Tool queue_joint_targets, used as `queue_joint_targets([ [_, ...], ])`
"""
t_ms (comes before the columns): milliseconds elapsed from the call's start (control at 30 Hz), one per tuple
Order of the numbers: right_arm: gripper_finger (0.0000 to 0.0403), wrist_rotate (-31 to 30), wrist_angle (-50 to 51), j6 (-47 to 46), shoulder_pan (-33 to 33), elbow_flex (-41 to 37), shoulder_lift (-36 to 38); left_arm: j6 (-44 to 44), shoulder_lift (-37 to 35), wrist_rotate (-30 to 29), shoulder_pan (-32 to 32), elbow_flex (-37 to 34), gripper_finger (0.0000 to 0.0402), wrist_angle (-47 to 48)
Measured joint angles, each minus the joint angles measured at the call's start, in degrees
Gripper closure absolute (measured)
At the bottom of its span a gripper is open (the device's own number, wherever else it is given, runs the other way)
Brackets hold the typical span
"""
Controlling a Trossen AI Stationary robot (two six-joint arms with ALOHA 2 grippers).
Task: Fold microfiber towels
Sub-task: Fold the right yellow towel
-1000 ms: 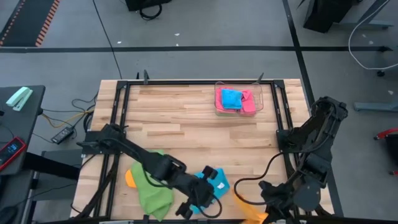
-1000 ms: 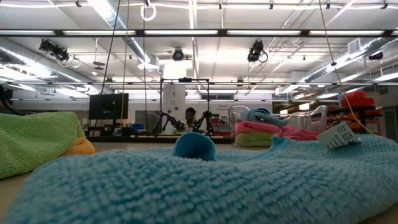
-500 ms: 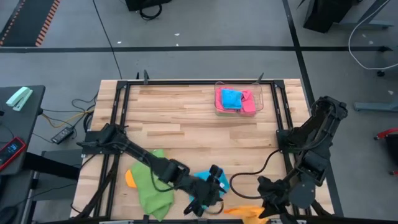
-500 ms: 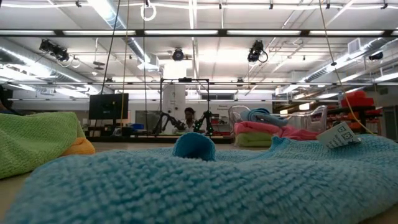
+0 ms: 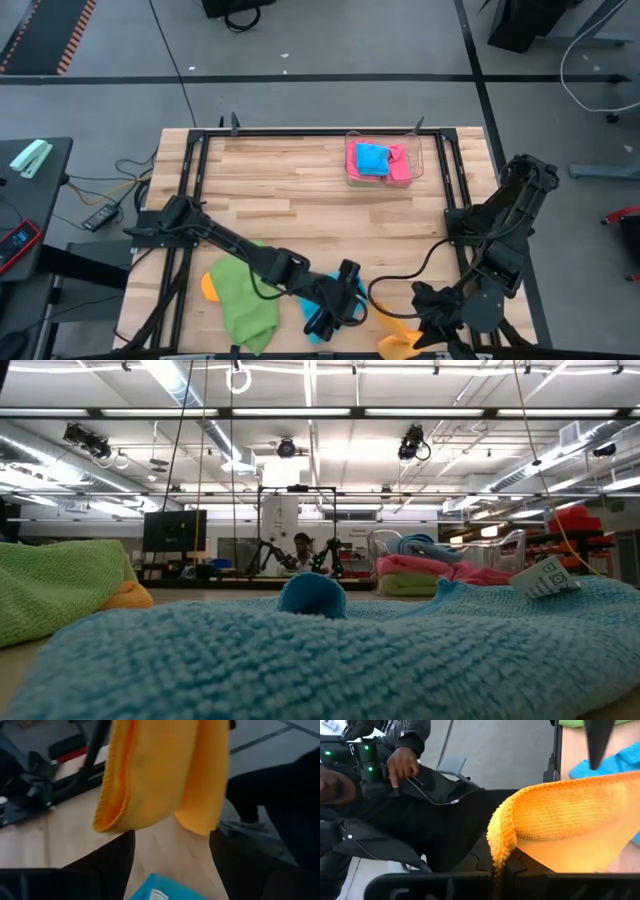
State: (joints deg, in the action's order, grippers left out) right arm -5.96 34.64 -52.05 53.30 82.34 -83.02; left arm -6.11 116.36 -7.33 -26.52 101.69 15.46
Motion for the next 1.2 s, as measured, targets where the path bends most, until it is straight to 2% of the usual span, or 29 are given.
queue_joint_targets([
  [133, 0.0397, 0.0, 0.0, -0.3, 0.0, 0.0, 0.0, 2.5, 0.0, -2.5, 0.9, 0.0, 0.0151, 1.5],
  [267, 0.0397, 0.0, 0.0, -0.3, 0.0, 0.0, 0.0, 2.5, 0.0, -2.4, 1.6, 0.0, 0.0167, 1.7],
  [333, 0.0397, 0.0, 0.0, -0.2, 0.0, 0.0, 0.0, 3.9, 0.7, -0.2, 2.3, 0.1, 0.0171, 1.0],
  [433, 0.0397, 0.0, 0.0, 0.0, 0.0, 0.0, 0.0, 5.5, 1.0, 7.2, 2.8, 0.0, 0.0170, 0.7],
  [500, 0.0397, 0.0, -0.1, 0.2, 0.0, 0.0, 0.0, 5.1, 1.0, 8.4, 2.8, 0.1, 0.0167, 0.2],
  [800, 0.0397, 0.0, -0.1, 0.9, 0.0, 0.0, 0.0, -1.9, 1.5, 8.7, 0.9, 0.0, 0.0169, 2.2],
  [933, 0.0397, 0.0, -0.1, 1.0, -0.4, 0.0, 0.0, -0.2, 1.4, 8.6, 1.0, 0.0, 0.0172, -0.1],
  [1200, 0.0397, 0.0, 0.0, 1.1, -0.6, 0.0, 0.0, 5.5, 1.4, 8.7, 3.0, 0.0, 0.0173, 1.1],
])
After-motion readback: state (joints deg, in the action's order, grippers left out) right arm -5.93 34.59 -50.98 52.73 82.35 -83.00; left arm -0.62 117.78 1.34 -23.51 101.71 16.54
